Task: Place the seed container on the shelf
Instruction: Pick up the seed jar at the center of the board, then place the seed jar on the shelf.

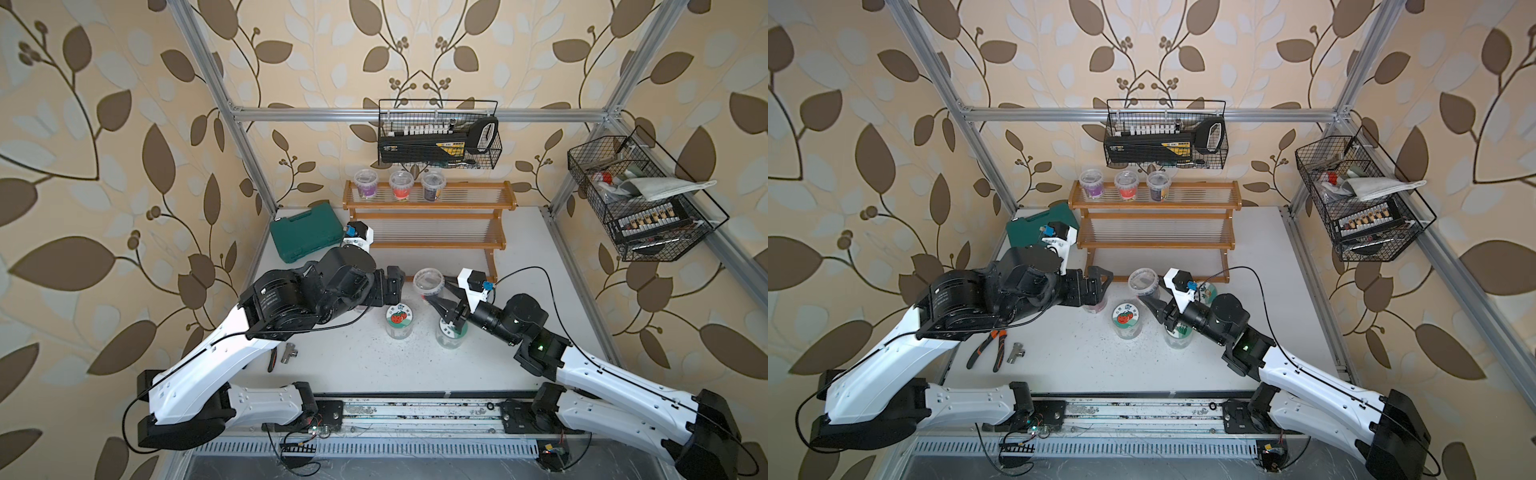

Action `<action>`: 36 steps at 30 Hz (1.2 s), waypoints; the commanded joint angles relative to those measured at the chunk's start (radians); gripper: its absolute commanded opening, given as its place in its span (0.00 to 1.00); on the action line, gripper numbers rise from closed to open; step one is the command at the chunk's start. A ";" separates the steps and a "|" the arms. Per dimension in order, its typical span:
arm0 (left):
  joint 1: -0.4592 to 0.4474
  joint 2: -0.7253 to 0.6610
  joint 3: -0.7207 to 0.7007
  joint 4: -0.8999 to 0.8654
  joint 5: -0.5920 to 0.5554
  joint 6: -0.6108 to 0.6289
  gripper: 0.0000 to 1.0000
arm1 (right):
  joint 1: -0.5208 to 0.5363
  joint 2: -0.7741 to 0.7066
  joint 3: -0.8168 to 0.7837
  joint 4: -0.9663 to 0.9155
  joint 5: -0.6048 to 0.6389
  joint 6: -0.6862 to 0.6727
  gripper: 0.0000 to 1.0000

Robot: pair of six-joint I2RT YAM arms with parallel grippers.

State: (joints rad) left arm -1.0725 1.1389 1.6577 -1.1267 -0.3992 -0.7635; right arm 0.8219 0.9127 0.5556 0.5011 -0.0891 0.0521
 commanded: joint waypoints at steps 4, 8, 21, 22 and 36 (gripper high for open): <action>0.011 -0.034 -0.030 0.010 -0.066 -0.001 0.98 | -0.106 0.061 0.069 0.192 0.046 0.030 0.53; 0.012 -0.047 -0.036 -0.001 -0.083 -0.002 0.98 | -0.202 0.119 0.121 0.252 0.086 0.056 0.52; 0.020 -0.084 -0.066 0.000 -0.108 0.005 0.98 | -0.463 0.342 0.296 0.348 0.099 0.104 0.52; 0.022 -0.084 -0.067 -0.001 -0.108 0.006 0.98 | -0.470 0.354 0.306 0.345 0.106 0.104 0.53; 0.037 -0.102 -0.087 -0.005 -0.124 0.017 0.98 | -0.516 0.530 0.461 0.279 0.166 0.052 0.53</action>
State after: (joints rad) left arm -1.0462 1.0538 1.5723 -1.1358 -0.4973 -0.7593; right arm 0.3119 1.4235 0.9745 0.7895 0.0528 0.1223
